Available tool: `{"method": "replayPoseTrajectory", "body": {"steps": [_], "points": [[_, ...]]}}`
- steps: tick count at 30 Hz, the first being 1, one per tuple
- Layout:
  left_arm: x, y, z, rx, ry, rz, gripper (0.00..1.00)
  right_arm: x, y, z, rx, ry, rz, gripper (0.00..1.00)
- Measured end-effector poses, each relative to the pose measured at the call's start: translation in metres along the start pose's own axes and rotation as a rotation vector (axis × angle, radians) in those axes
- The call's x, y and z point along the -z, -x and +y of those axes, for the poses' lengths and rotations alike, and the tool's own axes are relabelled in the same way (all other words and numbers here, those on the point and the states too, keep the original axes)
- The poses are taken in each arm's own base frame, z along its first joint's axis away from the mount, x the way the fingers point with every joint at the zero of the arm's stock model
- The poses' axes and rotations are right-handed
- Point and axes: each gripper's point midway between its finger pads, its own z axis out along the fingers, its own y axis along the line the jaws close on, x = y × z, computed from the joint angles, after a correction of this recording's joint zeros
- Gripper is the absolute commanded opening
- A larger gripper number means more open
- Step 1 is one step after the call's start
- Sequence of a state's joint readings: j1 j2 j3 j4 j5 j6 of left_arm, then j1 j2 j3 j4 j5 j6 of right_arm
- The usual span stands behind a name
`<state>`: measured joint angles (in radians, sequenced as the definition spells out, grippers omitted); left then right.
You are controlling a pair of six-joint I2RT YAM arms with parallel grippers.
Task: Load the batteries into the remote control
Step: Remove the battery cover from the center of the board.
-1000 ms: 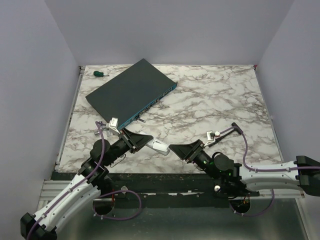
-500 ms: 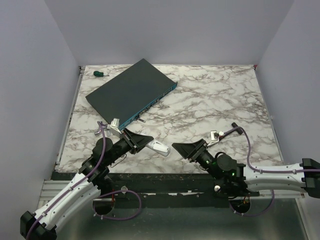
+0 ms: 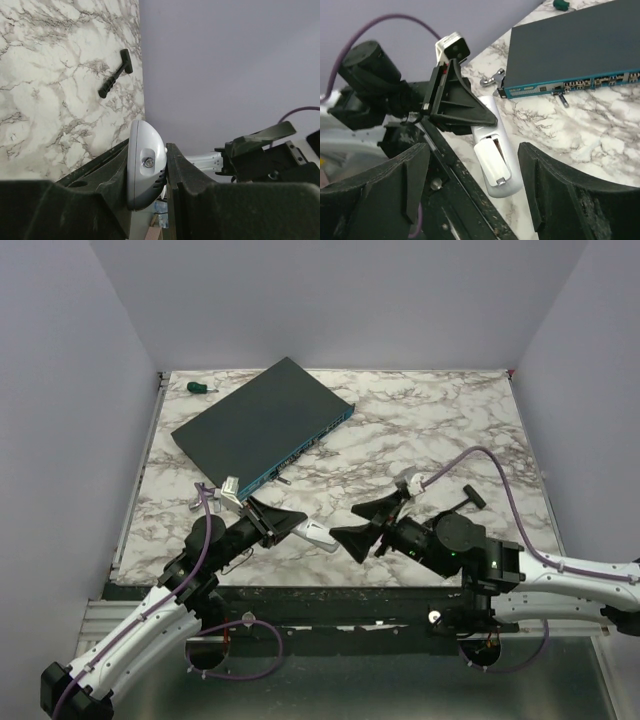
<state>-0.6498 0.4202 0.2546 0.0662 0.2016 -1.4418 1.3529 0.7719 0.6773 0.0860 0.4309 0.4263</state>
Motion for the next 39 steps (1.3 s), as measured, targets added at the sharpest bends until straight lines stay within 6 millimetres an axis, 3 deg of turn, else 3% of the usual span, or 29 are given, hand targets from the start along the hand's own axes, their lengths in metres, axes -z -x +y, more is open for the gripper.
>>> {"method": "replayPoseTrajectory", "body": {"steps": [4,8,12,20,30,39], "points": [[0.000,0.000,0.000,0.001,0.000,0.000,0.00,-0.017,-0.011,0.018,0.202,0.062,0.143,0.83],[0.000,0.000,0.001,0.003,0.003,0.002,0.00,-0.035,-0.058,0.012,0.378,0.061,0.342,0.83],[0.000,-0.002,0.000,0.004,0.002,0.010,0.00,-0.033,-0.089,-0.003,0.488,0.063,0.469,0.83],[0.001,-0.003,-0.001,0.003,-0.004,0.018,0.00,-0.030,-0.080,-0.003,0.565,0.085,0.463,0.80],[0.001,-0.003,-0.003,0.001,-0.012,0.017,0.00,-0.028,-0.079,-0.006,0.597,0.088,0.469,0.69],[0.002,-0.003,-0.005,0.000,-0.021,0.016,0.00,-0.030,-0.079,-0.009,0.605,0.072,0.466,0.66]]}}
